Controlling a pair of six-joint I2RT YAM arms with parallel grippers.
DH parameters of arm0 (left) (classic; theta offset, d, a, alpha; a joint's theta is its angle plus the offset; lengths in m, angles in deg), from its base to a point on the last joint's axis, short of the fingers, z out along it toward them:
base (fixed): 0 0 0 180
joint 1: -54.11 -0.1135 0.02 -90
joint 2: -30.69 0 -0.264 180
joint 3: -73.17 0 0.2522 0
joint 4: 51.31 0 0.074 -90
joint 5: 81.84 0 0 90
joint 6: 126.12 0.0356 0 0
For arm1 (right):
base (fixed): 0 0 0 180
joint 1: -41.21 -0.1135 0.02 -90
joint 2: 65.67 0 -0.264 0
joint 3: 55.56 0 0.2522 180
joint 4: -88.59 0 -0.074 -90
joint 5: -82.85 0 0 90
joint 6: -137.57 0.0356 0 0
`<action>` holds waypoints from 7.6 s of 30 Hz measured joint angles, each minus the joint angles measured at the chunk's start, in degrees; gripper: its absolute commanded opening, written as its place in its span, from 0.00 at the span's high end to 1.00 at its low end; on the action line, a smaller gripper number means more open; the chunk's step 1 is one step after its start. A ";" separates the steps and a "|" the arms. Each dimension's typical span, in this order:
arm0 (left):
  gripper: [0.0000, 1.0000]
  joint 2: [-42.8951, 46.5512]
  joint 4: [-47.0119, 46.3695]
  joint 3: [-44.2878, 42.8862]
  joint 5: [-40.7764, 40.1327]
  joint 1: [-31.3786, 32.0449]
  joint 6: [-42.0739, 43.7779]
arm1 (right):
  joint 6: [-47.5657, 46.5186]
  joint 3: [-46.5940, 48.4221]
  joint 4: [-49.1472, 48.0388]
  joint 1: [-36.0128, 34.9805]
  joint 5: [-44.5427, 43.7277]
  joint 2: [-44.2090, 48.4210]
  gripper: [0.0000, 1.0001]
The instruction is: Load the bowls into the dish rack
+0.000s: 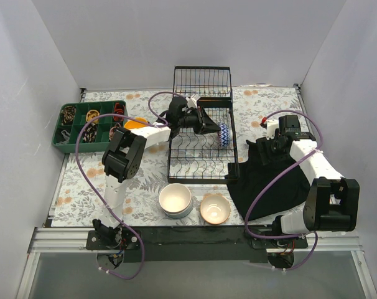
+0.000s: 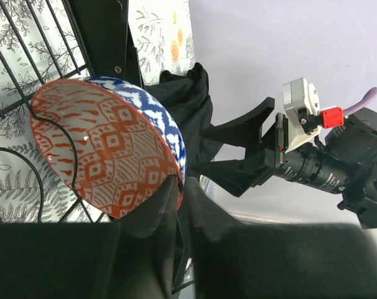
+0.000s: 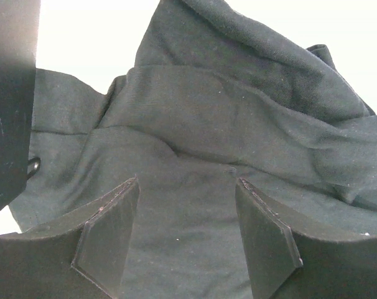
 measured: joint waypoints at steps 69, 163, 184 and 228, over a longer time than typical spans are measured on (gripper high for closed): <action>0.57 29.35 67.69 6.25 -16.46 -30.14 135.95 | -0.87 -0.37 -1.97 0.00 4.66 -0.13 0.29; 1.00 -3.43 -44.41 14.64 8.90 -3.10 -8.24 | -1.55 -0.66 1.42 0.24 -1.53 -0.74 0.29; 1.00 -9.92 -53.70 10.69 8.28 -2.29 -14.67 | -1.60 1.27 2.10 0.26 -1.55 -3.45 0.29; 0.58 0.17 -25.88 10.21 8.37 -2.25 20.11 | -1.53 2.64 2.86 -0.28 -0.96 -5.62 0.29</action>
